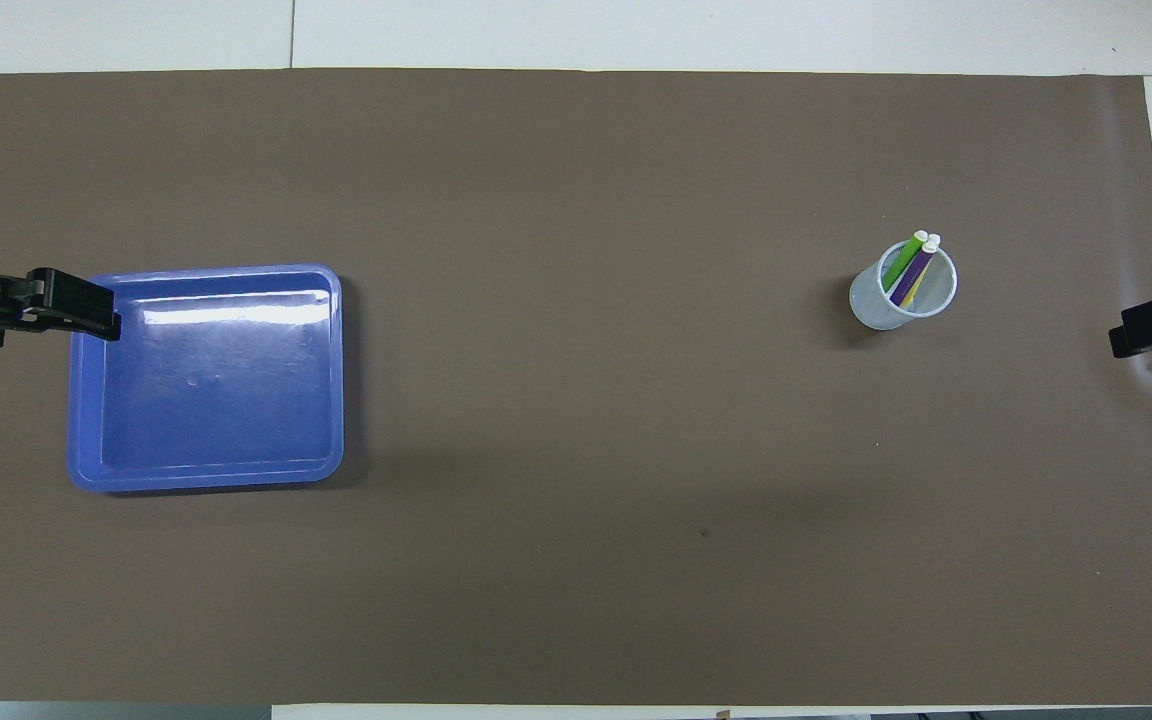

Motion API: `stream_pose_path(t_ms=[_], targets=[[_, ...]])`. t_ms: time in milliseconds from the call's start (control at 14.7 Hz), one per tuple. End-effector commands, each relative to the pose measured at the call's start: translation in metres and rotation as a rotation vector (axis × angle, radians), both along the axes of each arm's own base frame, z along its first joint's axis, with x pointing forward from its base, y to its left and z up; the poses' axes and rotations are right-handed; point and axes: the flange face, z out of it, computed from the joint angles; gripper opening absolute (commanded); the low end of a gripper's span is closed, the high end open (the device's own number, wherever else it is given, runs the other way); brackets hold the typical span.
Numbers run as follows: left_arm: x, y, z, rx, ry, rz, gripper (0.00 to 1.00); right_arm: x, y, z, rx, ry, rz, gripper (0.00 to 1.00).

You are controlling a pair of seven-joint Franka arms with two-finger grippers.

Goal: Right arm passes pens to left for tray arrangement
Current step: 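Reach the right gripper down to the pens in the white cup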

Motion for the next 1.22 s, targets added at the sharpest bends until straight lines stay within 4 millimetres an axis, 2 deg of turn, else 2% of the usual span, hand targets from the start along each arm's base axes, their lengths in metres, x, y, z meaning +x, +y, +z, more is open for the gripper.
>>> stream_pose_path(t_ms=[0, 407, 747, 950, 1086, 1154], targets=[[-0.008, -0.002, 0.002, 0.013, -0.004, -0.001, 1.0, -0.004, 0.004, 0.002, 0.03, -0.02, -0.015, 1.0], [-0.008, -0.002, 0.002, 0.013, -0.005, -0.004, 1.0, -0.003, 0.009, -0.006, 0.053, -0.032, -0.01, 1.0], [-0.008, -0.002, 0.002, 0.013, -0.007, -0.006, 1.0, -0.001, 0.02, -0.001, 0.09, -0.051, 0.015, 1.0], [-0.008, -0.002, 0.002, 0.013, -0.005, -0.006, 1.0, 0.013, 0.02, -0.004, 0.088, -0.145, 0.019, 1.0], [-0.008, -0.001, 0.002, 0.013, -0.007, -0.004, 1.0, 0.029, 0.022, -0.02, 0.086, -0.177, 0.014, 1.0], [-0.008, -0.002, 0.002, 0.013, -0.007, -0.006, 1.0, 0.043, 0.03, -0.032, 0.086, -0.197, 0.02, 1.0]])
